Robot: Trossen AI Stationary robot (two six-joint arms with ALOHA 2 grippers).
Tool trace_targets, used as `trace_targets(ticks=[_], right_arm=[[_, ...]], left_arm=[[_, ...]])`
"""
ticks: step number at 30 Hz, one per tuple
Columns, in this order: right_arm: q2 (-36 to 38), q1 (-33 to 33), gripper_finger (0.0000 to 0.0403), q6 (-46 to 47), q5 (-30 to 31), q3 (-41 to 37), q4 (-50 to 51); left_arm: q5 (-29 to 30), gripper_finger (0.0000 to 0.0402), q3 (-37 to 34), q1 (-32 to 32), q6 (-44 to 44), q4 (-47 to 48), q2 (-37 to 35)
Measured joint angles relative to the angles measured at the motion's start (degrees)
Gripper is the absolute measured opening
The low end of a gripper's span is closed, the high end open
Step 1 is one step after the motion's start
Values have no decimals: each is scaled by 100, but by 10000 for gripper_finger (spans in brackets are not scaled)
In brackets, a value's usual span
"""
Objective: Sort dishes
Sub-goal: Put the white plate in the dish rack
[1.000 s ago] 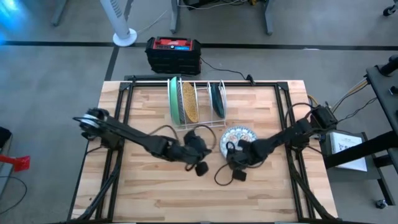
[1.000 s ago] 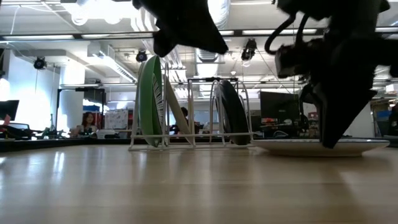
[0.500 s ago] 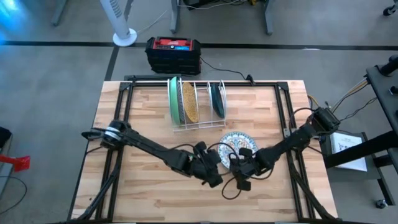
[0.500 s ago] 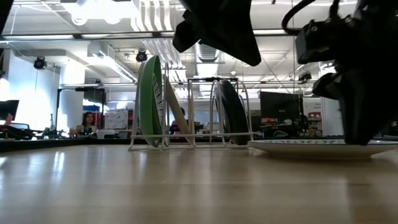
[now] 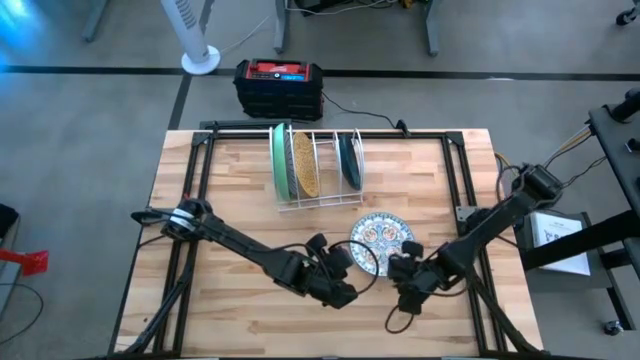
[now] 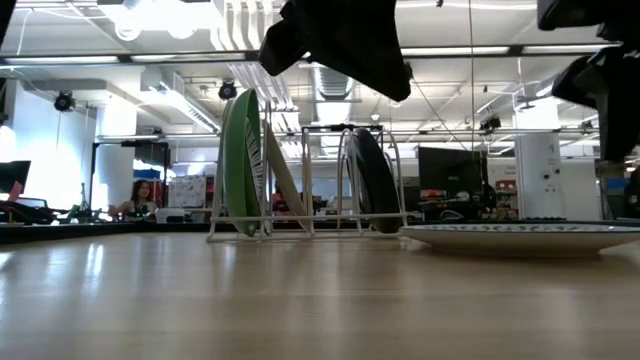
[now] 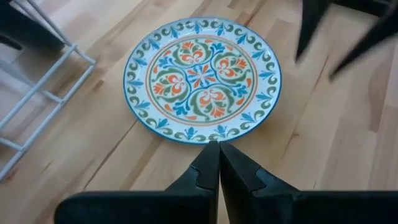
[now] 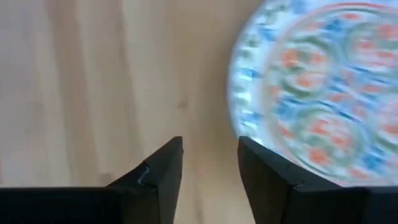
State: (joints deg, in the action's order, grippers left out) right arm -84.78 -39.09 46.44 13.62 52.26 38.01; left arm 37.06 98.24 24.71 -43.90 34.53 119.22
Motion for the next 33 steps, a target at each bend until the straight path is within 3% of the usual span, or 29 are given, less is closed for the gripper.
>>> trace_targets(ticks=[7,18,25,33], right_arm=[[908,25,169,728,1013,-315,884],[2181,1163,189,1260,1203,-1348,837],[2273,1823,233,1346,1196,-1714,816],[1936,2042,261,1415,1120,-1909,798]], left_arm=[[1,0,-43,-30,-37,-100,0],[-7,0,-88,-327,55,-550,147],[-217,0,-86,-611,301,-840,462],[-260,0,-88,-693,293,-722,476]])
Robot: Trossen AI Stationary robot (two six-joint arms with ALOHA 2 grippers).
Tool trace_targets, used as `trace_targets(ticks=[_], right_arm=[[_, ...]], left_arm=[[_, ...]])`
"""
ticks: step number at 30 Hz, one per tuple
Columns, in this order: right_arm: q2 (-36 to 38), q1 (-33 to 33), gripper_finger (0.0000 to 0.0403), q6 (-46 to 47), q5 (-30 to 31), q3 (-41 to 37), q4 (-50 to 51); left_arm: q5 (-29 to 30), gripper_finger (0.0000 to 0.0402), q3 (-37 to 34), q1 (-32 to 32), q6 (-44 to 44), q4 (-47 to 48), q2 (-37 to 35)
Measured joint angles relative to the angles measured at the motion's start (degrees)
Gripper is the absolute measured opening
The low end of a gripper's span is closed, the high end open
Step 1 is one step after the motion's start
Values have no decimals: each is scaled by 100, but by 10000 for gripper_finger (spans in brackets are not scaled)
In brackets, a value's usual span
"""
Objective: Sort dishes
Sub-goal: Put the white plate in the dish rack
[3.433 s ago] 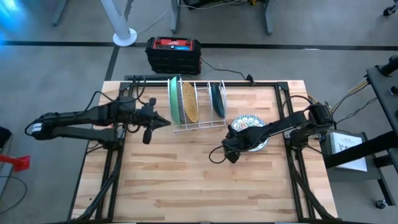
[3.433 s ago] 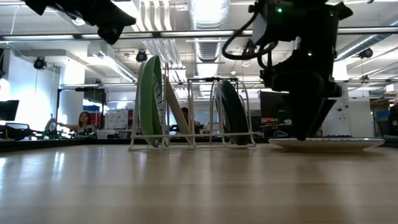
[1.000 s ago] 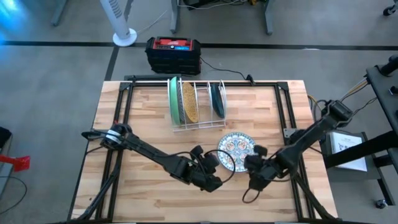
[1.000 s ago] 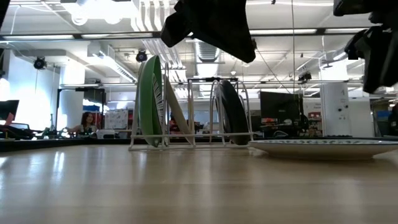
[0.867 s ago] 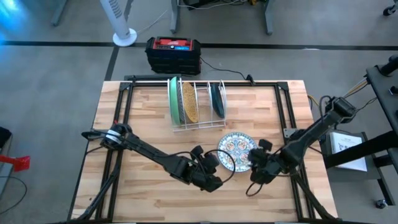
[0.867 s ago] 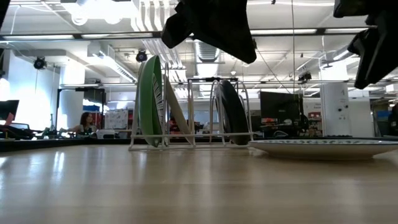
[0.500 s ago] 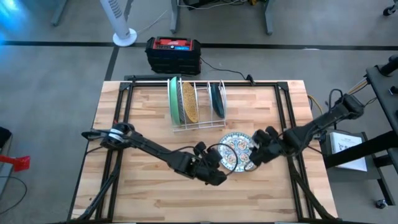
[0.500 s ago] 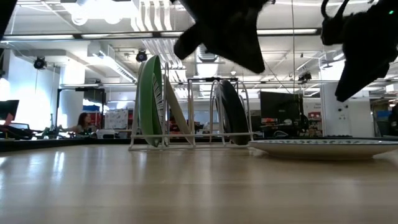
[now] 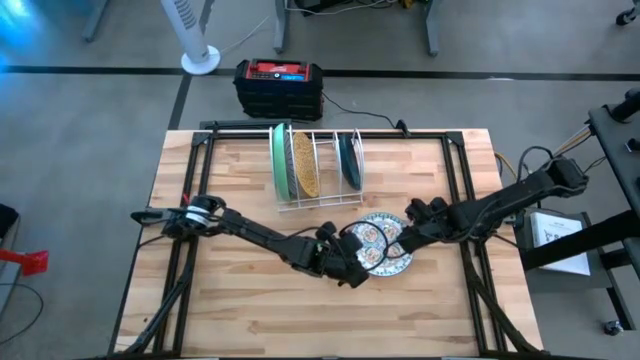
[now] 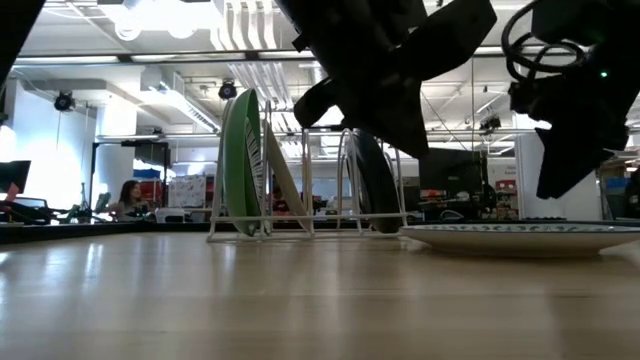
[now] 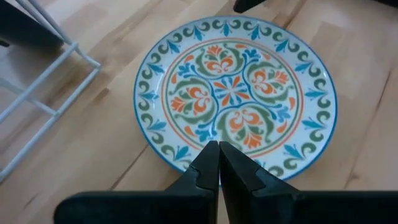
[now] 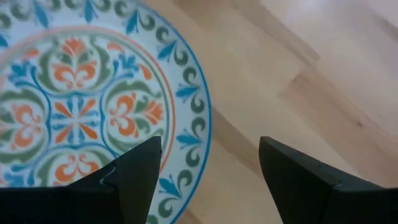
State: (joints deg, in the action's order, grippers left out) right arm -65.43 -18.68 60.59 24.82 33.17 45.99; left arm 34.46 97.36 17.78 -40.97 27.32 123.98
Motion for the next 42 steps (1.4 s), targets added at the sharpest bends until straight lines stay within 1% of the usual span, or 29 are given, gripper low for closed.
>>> trace_targets(ticks=[3,6,10,16,25,33,38,40,42], right_arm=[[-30,0,259,0,-159,-109,-105],[-33,0,254,-7,-369,-309,-410],[-33,0,250,-39,-594,-556,-777],[-33,-2,254,41,-692,-665,-938],[-35,-4,246,78,-1001,-1000,-1644],[-35,-6,244,88,-1099,-1154,-2132],[-35,-63,223,81,-1139,-1244,-2523],[-33,-83,209,132,-1178,-1280,-2636],[-27,-83,193,184,-1171,-1322,-2654]], left_arm=[[-72,0,-55,2,-5,20,0],[-269,0,-132,0,-5,17,0],[-376,0,-216,2,-25,19,20],[-466,0,-274,-4,-30,-93,62],[-695,0,-304,2,-209,-254,415],[-807,0,-302,-4,-328,-332,461],[-848,0,-248,14,-328,-333,442],[-1067,0,-189,18,-320,-325,420],[-1637,0,-113,32,-229,-319,396]])
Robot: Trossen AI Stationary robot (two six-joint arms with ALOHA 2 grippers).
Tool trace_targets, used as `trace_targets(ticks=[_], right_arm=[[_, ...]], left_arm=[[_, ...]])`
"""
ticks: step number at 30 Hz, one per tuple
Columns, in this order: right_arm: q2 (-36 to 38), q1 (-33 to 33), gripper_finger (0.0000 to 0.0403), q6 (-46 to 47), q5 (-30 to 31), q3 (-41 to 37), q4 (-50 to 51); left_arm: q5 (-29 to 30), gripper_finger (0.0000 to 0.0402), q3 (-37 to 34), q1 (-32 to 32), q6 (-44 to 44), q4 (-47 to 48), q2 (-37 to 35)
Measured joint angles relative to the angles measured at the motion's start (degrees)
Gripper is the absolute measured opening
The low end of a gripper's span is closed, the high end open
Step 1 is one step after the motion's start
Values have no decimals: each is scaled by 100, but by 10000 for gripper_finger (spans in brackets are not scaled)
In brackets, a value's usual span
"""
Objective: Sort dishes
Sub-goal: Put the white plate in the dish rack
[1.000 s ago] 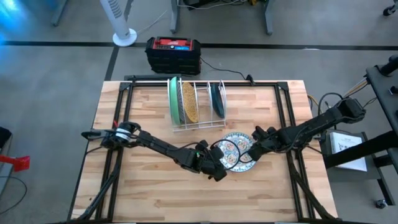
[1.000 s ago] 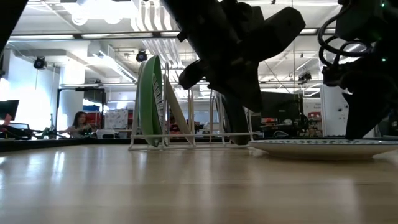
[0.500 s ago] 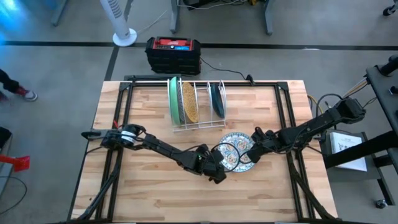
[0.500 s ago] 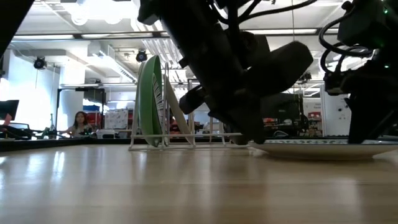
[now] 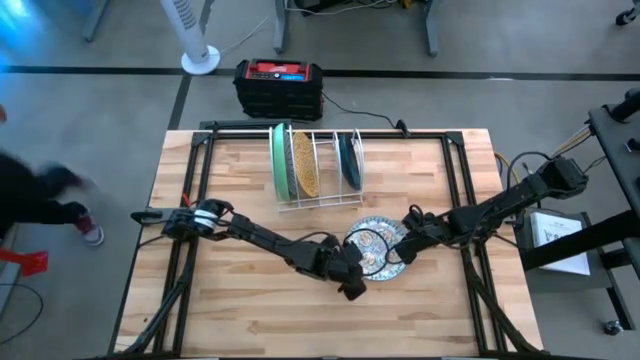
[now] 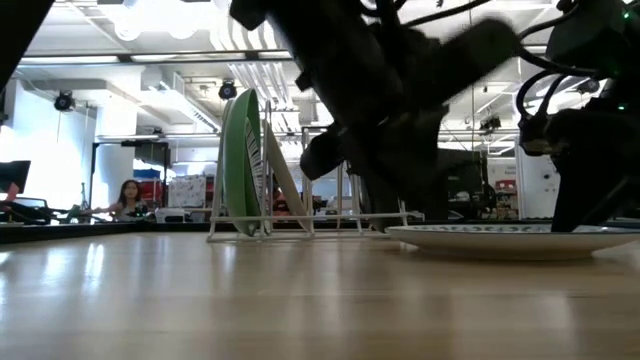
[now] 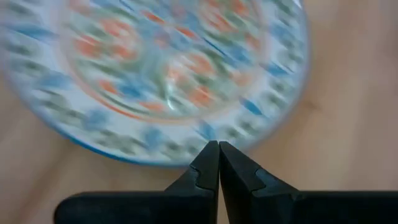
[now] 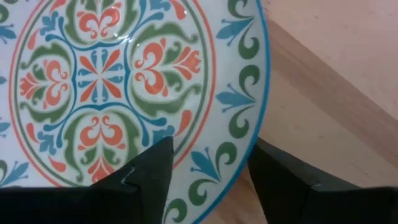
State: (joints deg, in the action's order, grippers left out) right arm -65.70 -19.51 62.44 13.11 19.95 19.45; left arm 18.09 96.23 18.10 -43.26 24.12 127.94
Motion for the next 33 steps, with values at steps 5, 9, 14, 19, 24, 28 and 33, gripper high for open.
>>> trace_targets(ticks=[5,9,14,19,24,28,33], right_arm=[[1,-11,146,43,34,-65,-143],[-10,-13,108,-40,-82,-73,-390],[-10,-56,69,-109,-48,-73,-600],[-10,-205,45,-142,-29,-79,-642],[-10,-269,39,-164,-22,-79,-646],[-10,-273,40,-223,17,-81,-646],[-10,-273,37,-256,48,-84,-646]], left_arm=[[-719,0,184,171,253,100,-7],[-666,0,502,251,420,304,-59],[6,0,850,262,253,935,-119],[617,0,876,226,-420,1518,-202],[682,0,778,219,-633,1548,-243],[676,0,787,225,-521,1590,-282],[761,0,787,249,-283,1976,-589]])
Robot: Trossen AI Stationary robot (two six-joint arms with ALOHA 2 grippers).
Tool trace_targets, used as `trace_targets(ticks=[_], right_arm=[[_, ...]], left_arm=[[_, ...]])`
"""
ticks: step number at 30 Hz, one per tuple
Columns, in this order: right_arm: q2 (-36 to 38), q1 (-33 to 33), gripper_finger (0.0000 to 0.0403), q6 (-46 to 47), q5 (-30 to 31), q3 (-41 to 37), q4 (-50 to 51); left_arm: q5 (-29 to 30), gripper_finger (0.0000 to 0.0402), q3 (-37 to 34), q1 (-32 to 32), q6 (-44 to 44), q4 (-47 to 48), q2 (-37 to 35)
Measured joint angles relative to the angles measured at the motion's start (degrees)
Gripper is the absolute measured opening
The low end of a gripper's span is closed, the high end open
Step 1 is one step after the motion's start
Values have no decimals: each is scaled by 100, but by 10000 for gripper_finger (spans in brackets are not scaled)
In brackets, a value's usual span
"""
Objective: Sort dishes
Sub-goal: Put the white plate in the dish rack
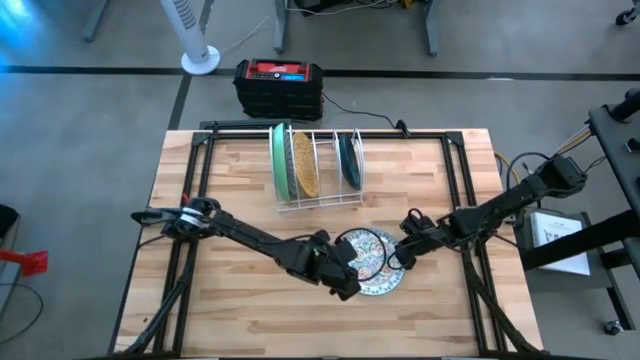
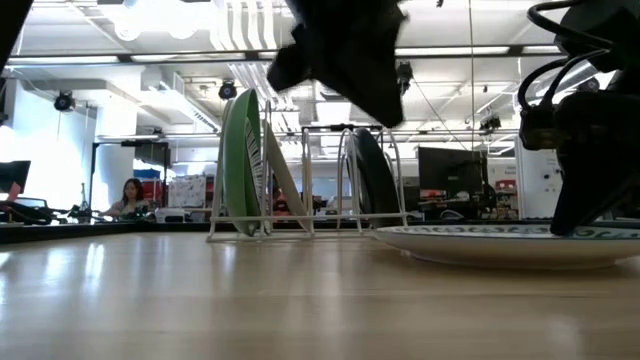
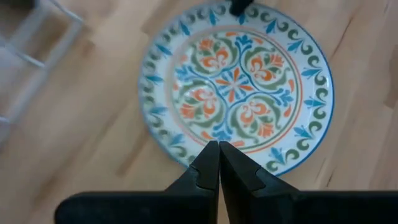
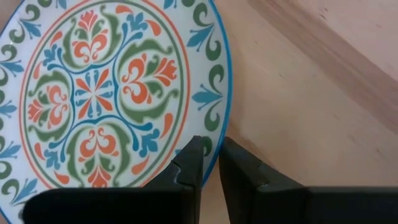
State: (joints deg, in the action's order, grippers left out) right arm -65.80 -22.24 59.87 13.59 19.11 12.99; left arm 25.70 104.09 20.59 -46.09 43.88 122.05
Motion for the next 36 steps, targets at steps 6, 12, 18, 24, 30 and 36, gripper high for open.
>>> trace_targets(ticks=[6,12,18,24,30,36], right_arm=[[0,0,40,-19,9,-4,3],[0,0,35,-37,128,-4,-3],[0,2,38,-61,150,-4,0],[0,2,33,-86,176,-7,-38],[-2,2,32,-189,222,-9,-142],[-2,0,33,-209,264,-9,-168]], left_arm=[[708,0,0,169,627,613,-815],[1125,0,-500,510,1947,-185,-1672],[1130,0,-2017,588,2056,-2428,-2393],[1127,0,-3458,544,1085,-4883,-2394],[1326,0,-4381,499,32,-7058,-1862],[1168,0,-4297,472,-453,-7544,-1287]])
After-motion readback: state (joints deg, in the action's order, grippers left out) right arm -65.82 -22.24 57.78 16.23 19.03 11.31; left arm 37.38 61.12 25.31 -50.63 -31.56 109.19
